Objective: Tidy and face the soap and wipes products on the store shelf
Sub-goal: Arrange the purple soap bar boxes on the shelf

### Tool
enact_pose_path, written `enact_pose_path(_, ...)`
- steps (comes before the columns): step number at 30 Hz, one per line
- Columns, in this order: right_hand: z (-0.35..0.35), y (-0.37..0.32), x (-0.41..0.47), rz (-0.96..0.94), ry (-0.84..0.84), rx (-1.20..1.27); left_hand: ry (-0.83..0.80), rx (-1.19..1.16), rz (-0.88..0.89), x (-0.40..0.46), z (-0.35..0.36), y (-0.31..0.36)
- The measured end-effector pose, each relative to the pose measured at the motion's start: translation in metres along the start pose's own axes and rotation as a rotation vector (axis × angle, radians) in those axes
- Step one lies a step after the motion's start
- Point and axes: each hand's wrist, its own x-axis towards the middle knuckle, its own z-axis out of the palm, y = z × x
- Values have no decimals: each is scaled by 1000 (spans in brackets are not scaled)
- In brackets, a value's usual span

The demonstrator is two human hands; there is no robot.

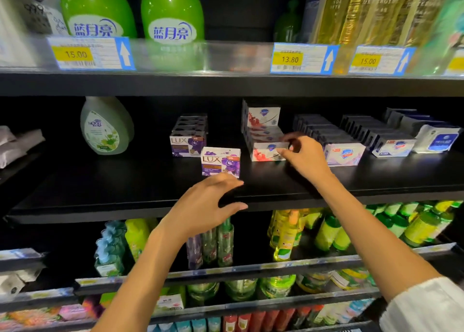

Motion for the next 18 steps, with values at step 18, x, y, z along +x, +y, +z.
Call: enact_pose_path(18,-3,25,18,-64,-163,68,-5,7,-199,31,28,31)
